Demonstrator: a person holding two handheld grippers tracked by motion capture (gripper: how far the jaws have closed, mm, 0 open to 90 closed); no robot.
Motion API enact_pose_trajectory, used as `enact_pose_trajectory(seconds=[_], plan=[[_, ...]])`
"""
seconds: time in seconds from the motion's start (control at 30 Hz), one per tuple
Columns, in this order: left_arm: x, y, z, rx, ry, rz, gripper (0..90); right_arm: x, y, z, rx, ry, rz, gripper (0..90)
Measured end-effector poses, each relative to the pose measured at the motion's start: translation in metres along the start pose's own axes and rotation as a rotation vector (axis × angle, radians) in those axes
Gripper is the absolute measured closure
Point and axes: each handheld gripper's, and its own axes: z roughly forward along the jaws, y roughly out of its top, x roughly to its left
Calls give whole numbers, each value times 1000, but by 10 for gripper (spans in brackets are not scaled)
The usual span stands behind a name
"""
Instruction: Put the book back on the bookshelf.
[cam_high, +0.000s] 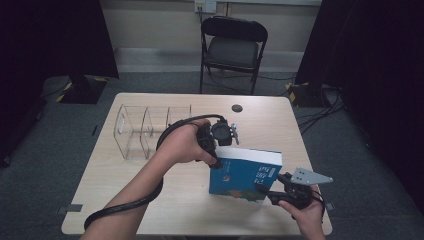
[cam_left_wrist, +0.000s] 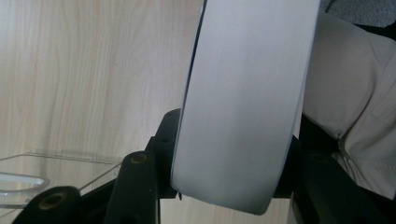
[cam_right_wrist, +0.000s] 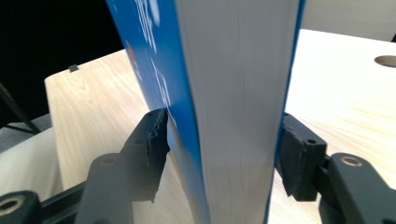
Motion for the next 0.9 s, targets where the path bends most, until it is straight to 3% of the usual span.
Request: enact_pose_trajectory(seconds=[0.17,0.27,0.43,0.53,0.67,0.9], plan=[[0,-2,1,-19,13,34,564,-3,-2,0,-2,3,-17,438],[2,-1,2,-20,12,6,551,-4,-3,0,-12,7,-11,445],[1,6,9,8,22,34,535,-5,-4,0,-18,9,-10,450],[1,10,13,32,6,31,517,-5,-5,0,-26,12,-8,449],[3,11,19,11,-17,43,525,-4,-6,-1,-22,11,-5,450],[2,14,26,39,-53,25,544,-3,-6,-1,-23,15,-10,450]])
